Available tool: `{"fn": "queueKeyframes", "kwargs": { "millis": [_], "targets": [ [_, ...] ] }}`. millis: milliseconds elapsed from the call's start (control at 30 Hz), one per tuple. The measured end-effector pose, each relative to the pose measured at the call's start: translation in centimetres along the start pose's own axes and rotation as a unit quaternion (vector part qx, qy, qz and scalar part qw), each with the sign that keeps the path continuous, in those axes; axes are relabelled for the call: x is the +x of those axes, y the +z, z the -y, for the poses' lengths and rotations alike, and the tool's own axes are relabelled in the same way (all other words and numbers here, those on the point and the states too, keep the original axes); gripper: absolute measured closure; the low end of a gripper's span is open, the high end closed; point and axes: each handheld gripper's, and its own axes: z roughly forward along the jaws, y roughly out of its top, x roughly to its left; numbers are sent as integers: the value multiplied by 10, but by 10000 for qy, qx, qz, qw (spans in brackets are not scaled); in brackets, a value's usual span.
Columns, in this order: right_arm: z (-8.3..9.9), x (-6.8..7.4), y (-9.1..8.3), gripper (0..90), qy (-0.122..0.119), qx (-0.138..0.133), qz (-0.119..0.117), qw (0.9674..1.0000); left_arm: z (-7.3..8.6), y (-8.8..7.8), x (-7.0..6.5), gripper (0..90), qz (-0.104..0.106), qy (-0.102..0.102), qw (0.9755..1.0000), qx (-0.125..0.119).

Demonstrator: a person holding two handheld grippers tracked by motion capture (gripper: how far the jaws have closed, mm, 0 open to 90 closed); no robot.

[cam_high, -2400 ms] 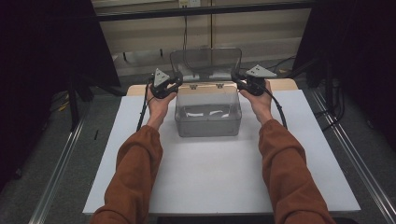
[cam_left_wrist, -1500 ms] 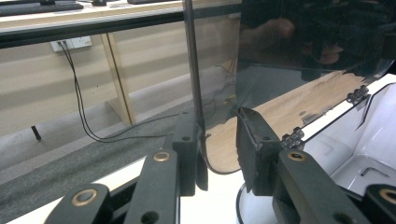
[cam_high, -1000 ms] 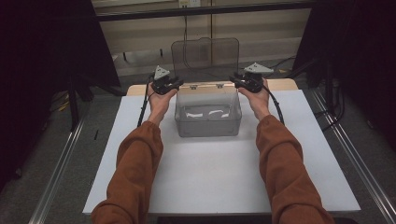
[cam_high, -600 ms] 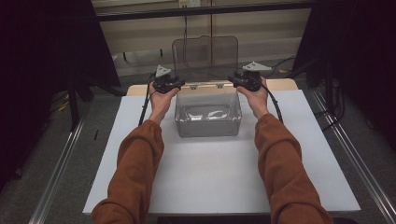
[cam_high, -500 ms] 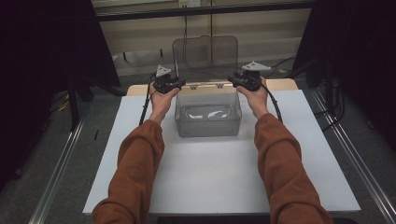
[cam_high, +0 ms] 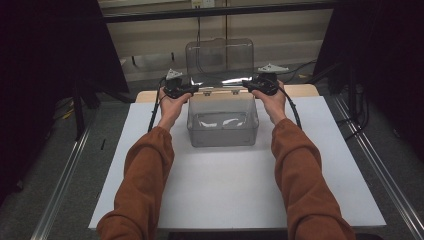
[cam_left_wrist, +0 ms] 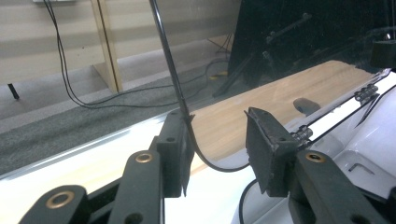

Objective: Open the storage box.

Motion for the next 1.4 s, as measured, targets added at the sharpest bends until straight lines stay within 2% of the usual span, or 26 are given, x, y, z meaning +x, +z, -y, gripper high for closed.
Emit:
{"fn": "queueKeyframes", "kwargs": {
  "millis": [433, 767, 833, 1033, 1200, 1300, 1400],
  "targets": [
    [-1, -1, 5, 520, 85, 150, -63, 9998, -2, 3, 1, 564, 12, -45, 9999, 134],
    [0, -4, 9, 465, 229, 320, -100, 9992, -1, 4, 2, 526, -92, -209, 9995, 232],
    [0, -5, 10, 465, 287, 323, -140, 9990, 0, 5, 3, 525, -80, -239, 9994, 226],
    [-2, -4, 10, 449, 264, 398, -114, 9988, 0, 5, 3, 523, -75, -228, 9994, 239],
    [0, -4, 13, 423, 373, 389, -121, 9985, 1, 6, 5, 518, -26, -339, 9992, 213],
    [0, -4, 13, 422, 382, 380, -132, 9985, 2, 6, 5, 518, -20, -330, 9993, 195],
    [1, -4, 14, 403, 434, 385, -148, 9982, 3, 6, 6, 517, 28, -427, 9989, 180]
  ]
}}
